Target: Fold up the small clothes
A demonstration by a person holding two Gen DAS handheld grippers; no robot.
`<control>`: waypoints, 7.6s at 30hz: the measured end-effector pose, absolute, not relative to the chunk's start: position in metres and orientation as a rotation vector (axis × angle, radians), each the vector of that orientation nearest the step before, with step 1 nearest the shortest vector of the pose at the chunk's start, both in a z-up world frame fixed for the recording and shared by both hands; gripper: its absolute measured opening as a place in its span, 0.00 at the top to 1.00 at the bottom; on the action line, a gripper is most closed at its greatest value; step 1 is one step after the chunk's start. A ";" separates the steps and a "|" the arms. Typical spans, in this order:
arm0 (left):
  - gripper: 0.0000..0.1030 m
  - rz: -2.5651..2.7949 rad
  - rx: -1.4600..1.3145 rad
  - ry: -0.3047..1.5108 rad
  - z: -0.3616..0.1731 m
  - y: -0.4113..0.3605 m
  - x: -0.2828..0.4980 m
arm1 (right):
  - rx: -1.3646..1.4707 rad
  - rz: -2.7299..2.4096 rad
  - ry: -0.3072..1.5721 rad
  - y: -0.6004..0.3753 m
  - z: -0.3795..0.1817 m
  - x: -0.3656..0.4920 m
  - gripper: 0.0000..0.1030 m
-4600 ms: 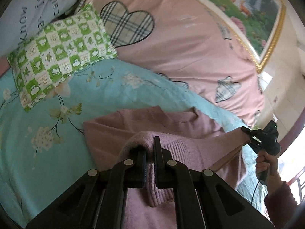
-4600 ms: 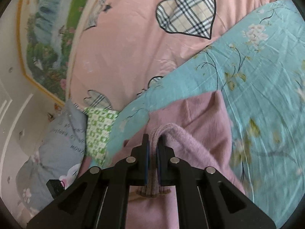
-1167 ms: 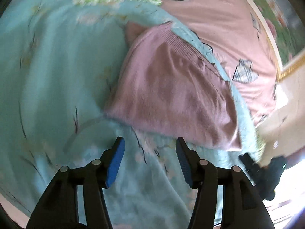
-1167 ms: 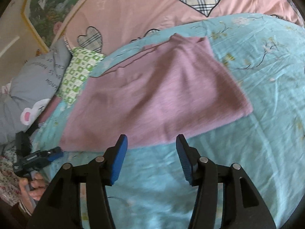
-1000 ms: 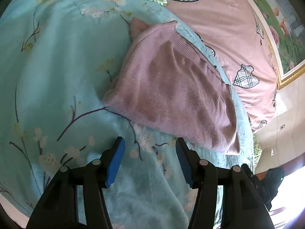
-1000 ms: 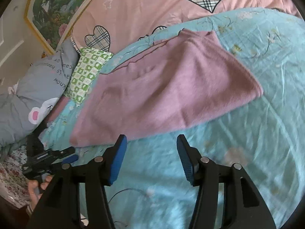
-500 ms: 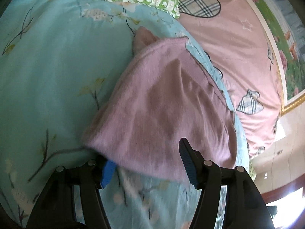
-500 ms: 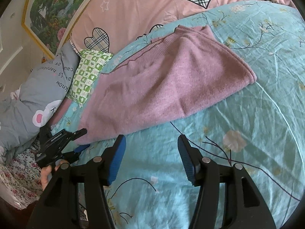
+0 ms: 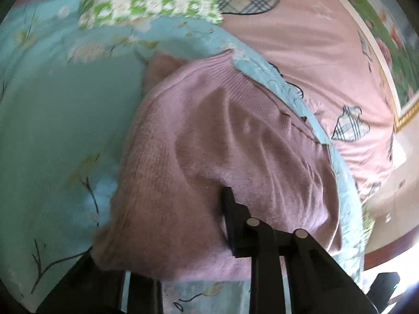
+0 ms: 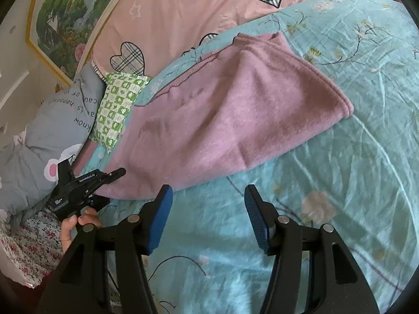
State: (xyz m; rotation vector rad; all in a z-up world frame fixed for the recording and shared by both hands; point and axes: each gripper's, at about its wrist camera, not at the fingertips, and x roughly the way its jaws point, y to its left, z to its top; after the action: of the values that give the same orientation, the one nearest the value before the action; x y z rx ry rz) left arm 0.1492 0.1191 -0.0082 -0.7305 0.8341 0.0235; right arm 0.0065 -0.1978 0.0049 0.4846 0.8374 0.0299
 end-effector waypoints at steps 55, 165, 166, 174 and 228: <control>0.93 -0.316 0.159 0.712 0.040 -0.130 0.207 | 0.121 0.758 1.305 -0.148 0.016 0.301 0.11; 0.59 -0.447 -0.682 0.878 0.047 0.106 0.168 | 0.687 0.570 0.974 -0.188 -0.026 0.155 0.68; 0.59 -0.442 -0.696 0.894 0.038 0.108 0.166 | 0.685 0.560 1.001 -0.184 -0.035 0.155 0.68; 0.47 -0.467 -0.800 0.951 -0.008 0.120 0.167 | 0.680 0.471 1.072 -0.184 -0.064 0.152 0.65; 0.97 -0.223 -0.583 1.012 0.008 0.184 0.357 | 0.604 0.344 0.855 -0.174 0.007 0.112 0.51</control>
State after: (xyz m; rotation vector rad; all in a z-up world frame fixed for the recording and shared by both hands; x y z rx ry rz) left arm 0.3567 0.1839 0.0079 -0.5833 1.0117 -0.2225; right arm 0.1124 -0.1736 0.0072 0.6035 0.8547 0.3444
